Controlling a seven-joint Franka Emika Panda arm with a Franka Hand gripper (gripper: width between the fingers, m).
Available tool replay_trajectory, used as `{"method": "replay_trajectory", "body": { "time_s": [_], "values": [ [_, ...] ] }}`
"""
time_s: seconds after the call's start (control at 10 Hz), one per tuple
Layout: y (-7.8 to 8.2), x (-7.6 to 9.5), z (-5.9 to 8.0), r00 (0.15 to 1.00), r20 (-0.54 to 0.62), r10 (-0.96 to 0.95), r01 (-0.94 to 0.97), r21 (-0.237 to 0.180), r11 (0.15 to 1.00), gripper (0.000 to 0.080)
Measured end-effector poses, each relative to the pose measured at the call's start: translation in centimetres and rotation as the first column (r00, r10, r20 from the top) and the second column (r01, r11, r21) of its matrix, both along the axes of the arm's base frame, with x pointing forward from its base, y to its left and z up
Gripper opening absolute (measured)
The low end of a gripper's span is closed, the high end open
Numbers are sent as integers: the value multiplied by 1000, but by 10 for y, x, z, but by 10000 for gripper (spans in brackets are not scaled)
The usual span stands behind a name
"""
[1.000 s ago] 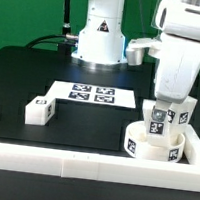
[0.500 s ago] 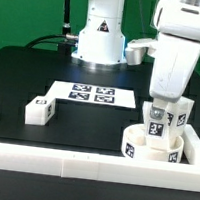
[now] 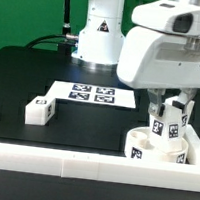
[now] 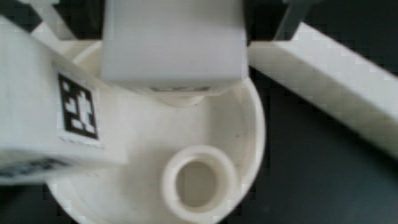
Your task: Assemble stool
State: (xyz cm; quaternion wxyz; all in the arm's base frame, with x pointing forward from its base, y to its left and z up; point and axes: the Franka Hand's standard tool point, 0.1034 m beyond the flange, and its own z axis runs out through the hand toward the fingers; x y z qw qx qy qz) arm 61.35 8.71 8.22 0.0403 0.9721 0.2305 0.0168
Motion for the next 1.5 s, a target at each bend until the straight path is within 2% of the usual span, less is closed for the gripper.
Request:
{"method": "replay_trajectory", "body": {
  "time_s": [0.2, 0.4, 0.6, 0.8, 1.0, 1.1, 1.3, 1.5],
  "values": [
    [6, 1, 0, 964, 20, -265, 265, 31, 964, 334],
    [11, 1, 0, 923, 25, -384, 383, 49, 923, 334],
    [14, 1, 0, 823, 17, -568, 565, 76, 822, 334],
    [18, 0, -1, 673, -1, -740, 736, 102, 669, 334],
    [28, 4, 0, 385, -32, -922, 910, 178, 374, 334],
    [31, 5, 0, 288, -51, -956, 942, 191, 274, 334],
    [37, 8, 0, -20, -116, -993, 978, 206, -44, 334],
    [39, 12, 0, -308, -182, -934, 921, 188, -340, 334]
  ]
}}
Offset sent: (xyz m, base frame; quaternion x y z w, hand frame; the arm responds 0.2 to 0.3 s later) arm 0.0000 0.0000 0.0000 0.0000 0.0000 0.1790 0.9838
